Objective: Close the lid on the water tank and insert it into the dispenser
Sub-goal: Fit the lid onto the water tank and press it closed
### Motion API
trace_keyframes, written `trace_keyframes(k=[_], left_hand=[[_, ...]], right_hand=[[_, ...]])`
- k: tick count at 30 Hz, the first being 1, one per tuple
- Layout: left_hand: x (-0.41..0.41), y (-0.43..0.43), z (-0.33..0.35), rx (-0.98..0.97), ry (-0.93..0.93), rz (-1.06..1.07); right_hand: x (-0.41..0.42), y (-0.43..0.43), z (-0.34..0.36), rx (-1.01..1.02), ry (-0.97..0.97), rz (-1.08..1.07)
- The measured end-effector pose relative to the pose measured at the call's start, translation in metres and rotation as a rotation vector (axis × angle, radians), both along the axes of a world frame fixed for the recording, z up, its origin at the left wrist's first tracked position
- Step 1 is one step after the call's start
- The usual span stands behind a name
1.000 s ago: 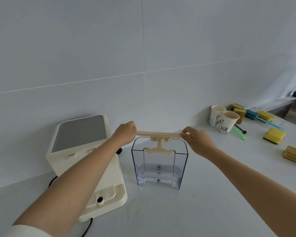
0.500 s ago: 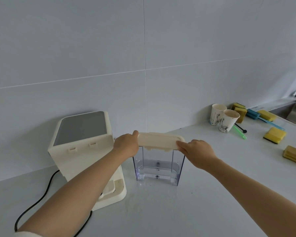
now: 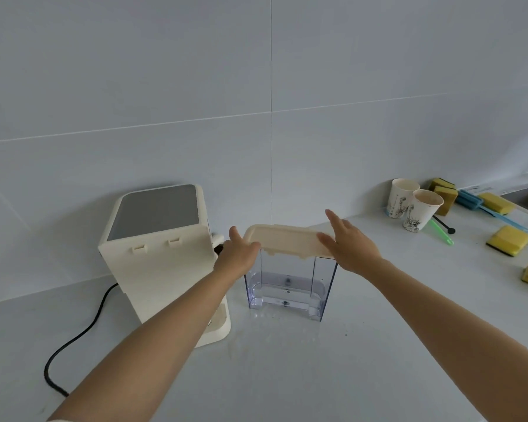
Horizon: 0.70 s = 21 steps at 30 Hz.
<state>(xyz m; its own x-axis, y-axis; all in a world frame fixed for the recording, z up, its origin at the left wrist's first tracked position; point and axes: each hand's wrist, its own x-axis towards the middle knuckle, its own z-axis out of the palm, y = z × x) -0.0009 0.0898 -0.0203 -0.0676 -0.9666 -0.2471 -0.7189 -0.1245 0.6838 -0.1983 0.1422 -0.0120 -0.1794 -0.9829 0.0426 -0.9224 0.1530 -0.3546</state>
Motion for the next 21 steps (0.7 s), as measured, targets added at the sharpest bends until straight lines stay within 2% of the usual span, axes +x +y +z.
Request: trace_keyframes(k=[2, 4, 8, 11, 17, 21], left_hand=[[-0.007, 0.009, 0.003, 0.109, 0.200, 0.105], [-0.014, 0.016, 0.005, 0.189, 0.306, 0.146], [-0.023, 0.017, 0.001, 0.231, 0.388, 0.223], [-0.028, 0.015, -0.002, 0.241, 0.447, 0.302], [-0.032, 0.011, -0.006, 0.193, 0.549, 0.388], [-0.027, 0.006, -0.006, 0.104, 0.590, 0.337]], right_hand=[[0.003, -0.010, -0.002, 0.023, -0.082, -0.020], [0.005, -0.018, -0.004, 0.032, -0.181, -0.049], [0.005, -0.026, -0.007, 0.050, -0.351, -0.110], [0.007, -0.028, -0.008, 0.142, -0.435, -0.128], [0.010, -0.028, -0.009, 0.164, -0.400, -0.121], [0.008, -0.017, -0.007, 0.209, -0.357, -0.070]])
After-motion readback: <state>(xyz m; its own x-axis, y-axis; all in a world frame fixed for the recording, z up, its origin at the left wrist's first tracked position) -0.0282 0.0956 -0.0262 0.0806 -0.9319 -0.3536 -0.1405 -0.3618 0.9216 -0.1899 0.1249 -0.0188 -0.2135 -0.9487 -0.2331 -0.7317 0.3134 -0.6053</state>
